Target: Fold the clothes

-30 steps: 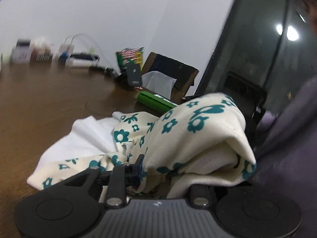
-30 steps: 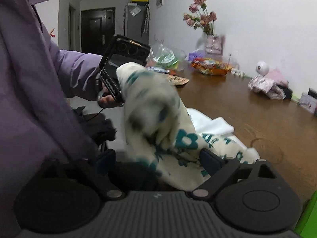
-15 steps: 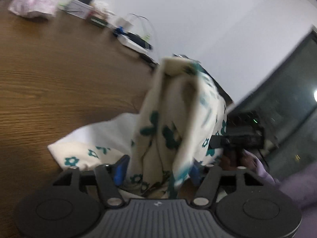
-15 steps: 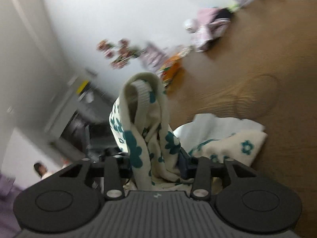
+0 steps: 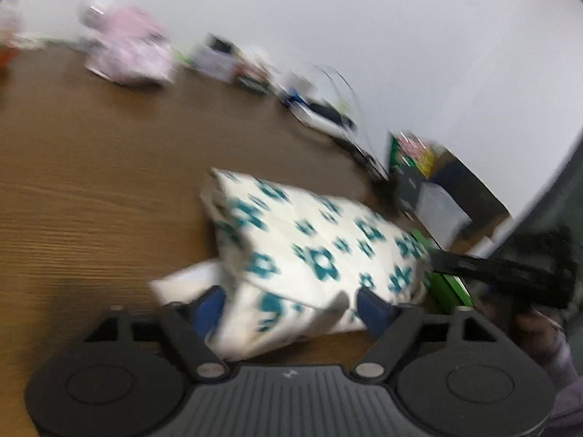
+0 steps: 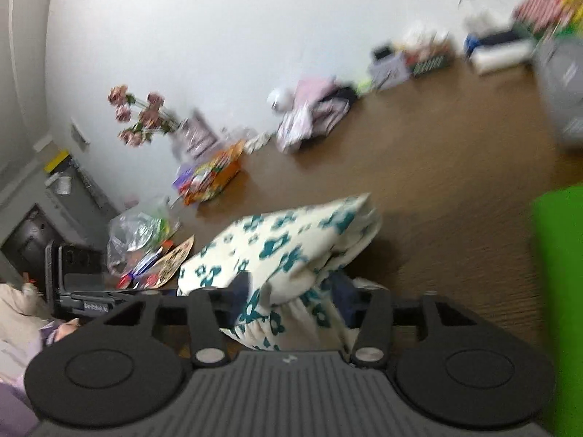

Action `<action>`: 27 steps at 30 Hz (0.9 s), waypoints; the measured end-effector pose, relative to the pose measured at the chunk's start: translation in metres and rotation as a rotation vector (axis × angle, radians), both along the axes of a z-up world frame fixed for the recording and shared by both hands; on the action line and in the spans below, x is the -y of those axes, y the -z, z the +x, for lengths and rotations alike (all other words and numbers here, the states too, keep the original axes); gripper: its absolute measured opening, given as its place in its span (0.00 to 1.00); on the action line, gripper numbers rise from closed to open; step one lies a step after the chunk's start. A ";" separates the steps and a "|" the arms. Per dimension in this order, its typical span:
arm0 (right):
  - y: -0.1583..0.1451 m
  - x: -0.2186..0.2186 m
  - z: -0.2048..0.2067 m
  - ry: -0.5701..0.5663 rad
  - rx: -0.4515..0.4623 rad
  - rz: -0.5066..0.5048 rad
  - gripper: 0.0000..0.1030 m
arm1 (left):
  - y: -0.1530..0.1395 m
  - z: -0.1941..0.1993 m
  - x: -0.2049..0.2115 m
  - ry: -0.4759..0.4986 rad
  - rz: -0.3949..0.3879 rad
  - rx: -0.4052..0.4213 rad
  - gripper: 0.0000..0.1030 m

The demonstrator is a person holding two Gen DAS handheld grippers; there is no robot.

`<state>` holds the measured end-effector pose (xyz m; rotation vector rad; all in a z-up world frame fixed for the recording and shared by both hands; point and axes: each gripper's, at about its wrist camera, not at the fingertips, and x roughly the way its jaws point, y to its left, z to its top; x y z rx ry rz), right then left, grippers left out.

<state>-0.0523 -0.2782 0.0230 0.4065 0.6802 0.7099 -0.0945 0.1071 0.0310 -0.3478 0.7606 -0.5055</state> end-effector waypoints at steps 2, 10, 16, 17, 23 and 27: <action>-0.015 0.016 -0.011 0.059 0.008 -0.008 0.85 | 0.000 0.001 -0.014 -0.089 -0.023 -0.032 1.00; 0.042 0.001 0.018 0.120 -0.286 0.185 0.71 | 0.023 0.044 -0.035 -0.177 -0.259 -0.202 0.99; 0.059 -0.014 0.041 0.090 -0.293 0.239 0.27 | 0.037 0.077 -0.014 -0.056 -0.355 -0.247 0.73; 0.060 -0.018 0.045 0.076 -0.287 0.227 0.25 | 0.041 0.083 -0.008 -0.035 -0.357 -0.275 0.53; 0.032 -0.017 0.047 0.060 -0.181 0.085 0.53 | 0.050 0.088 -0.005 -0.010 -0.361 -0.255 0.43; 0.003 -0.002 0.025 0.080 -0.078 0.039 0.66 | 0.034 0.075 -0.014 -0.050 -0.309 -0.208 0.89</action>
